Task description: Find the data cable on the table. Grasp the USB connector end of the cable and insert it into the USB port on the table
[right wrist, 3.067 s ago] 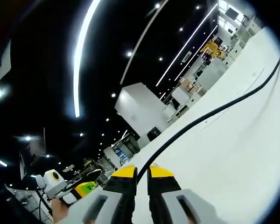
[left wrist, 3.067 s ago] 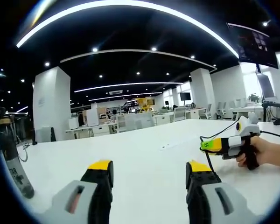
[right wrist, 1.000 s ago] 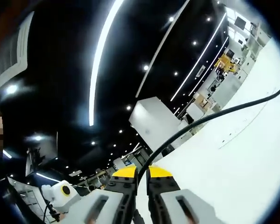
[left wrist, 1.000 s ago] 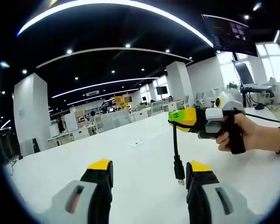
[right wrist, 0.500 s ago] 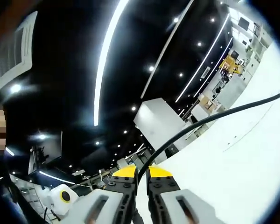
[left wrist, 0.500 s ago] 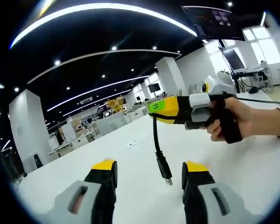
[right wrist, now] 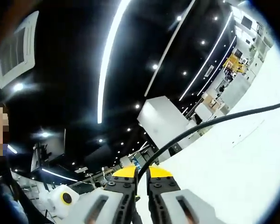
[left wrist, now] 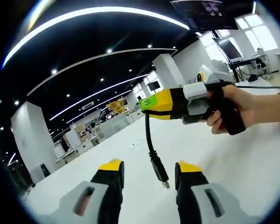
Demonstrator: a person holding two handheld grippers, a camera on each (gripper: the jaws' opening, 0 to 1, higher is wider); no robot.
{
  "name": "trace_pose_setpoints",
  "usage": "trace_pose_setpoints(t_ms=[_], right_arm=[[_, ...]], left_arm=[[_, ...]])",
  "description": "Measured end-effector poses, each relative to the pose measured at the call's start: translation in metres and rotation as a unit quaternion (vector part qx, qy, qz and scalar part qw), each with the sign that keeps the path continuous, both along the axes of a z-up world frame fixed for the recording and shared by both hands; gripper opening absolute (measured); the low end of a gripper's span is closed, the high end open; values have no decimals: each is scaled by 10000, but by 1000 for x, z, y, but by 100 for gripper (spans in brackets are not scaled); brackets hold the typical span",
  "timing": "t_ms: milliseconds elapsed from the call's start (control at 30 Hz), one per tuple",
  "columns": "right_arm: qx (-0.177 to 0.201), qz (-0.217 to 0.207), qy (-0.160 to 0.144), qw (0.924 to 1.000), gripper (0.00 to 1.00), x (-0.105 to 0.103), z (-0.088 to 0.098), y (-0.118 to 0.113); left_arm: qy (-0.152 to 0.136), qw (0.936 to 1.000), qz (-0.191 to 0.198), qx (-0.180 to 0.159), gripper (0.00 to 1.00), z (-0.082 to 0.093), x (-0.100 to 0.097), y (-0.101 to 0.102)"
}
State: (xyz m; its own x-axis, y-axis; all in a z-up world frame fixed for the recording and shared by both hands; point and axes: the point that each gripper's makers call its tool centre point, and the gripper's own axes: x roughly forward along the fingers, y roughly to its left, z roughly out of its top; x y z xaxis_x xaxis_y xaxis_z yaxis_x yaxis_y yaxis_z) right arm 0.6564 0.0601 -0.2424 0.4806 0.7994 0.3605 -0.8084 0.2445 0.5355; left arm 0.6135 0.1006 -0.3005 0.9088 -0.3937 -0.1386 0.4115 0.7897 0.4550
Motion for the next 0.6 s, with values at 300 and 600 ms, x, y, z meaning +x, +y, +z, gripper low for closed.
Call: trace_pose_setpoints(t_ms=[300,600], right_arm=[[15,11,17,10000,9,0,-1,0],[30,16,14,10000,9,0,-1,-1]], left_arm=[[-84,10000,-7,-15,28,2,0,1],[-127,9999,-71,92,19,2,-1,-2]])
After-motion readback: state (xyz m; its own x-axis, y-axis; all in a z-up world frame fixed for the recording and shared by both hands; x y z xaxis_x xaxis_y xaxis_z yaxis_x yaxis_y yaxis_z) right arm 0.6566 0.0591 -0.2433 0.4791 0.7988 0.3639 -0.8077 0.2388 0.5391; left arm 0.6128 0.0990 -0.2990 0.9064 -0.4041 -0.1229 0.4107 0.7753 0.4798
